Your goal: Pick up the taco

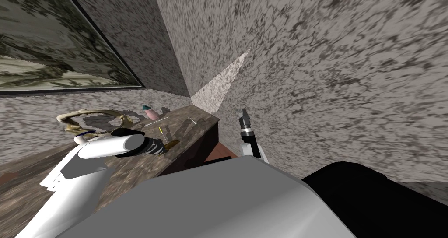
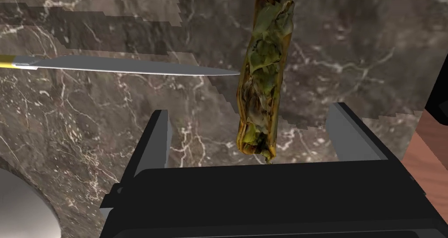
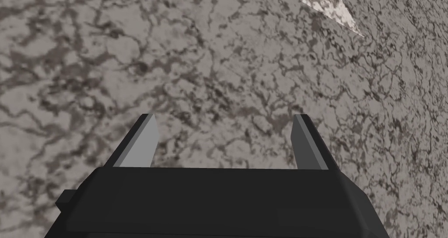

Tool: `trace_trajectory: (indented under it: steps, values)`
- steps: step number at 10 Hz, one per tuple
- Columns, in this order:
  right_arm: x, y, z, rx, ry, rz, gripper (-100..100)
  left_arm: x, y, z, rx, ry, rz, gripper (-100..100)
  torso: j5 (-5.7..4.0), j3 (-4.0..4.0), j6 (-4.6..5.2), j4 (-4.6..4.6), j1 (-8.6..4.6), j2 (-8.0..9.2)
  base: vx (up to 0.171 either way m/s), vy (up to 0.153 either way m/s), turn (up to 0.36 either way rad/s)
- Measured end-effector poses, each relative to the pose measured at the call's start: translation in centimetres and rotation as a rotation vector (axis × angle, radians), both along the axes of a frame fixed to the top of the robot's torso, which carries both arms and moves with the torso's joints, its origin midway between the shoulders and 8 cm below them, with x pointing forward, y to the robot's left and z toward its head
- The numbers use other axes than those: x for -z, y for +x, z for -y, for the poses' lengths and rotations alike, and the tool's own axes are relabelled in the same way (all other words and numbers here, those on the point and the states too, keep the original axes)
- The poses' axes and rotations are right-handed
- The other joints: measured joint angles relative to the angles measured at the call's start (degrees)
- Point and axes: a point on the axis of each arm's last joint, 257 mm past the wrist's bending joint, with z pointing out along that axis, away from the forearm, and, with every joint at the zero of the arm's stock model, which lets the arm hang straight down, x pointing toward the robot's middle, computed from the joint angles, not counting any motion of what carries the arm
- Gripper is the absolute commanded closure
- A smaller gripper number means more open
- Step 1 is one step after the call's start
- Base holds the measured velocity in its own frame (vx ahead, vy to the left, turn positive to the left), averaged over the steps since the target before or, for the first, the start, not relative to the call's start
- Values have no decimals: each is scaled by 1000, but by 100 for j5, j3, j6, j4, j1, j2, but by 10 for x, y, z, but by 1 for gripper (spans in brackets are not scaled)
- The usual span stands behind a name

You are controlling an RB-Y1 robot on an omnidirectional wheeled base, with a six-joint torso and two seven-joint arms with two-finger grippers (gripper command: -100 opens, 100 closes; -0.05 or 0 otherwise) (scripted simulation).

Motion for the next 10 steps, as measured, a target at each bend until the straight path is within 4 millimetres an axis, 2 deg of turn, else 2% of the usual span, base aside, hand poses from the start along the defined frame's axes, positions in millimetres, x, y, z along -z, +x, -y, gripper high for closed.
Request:
trace_trajectory:
  steps: [4,5,6,9,10]
  values:
    - [0,0,0,0,0,0,0,0,0,2,18,4,-3,100,9,2,-32,5,10,0,-1,0,-14]
    - [0,0,0,0,0,0,0,1,-1,2,16,3,-6,0,8,6,-28,9,11,4,0,0,0]
    - [0,0,0,0,0,0,0,1,-1,2,14,3,-7,100,9,8,-25,10,9,6,1,5,36]
    - [0,0,0,0,0,0,0,-12,-4,6,1,0,2,100,4,9,-20,9,8,9,0,6,17]
    - [0,0,0,0,0,0,0,-13,-5,6,-2,-1,1,0,4,7,-17,7,7,7,0,0,0]
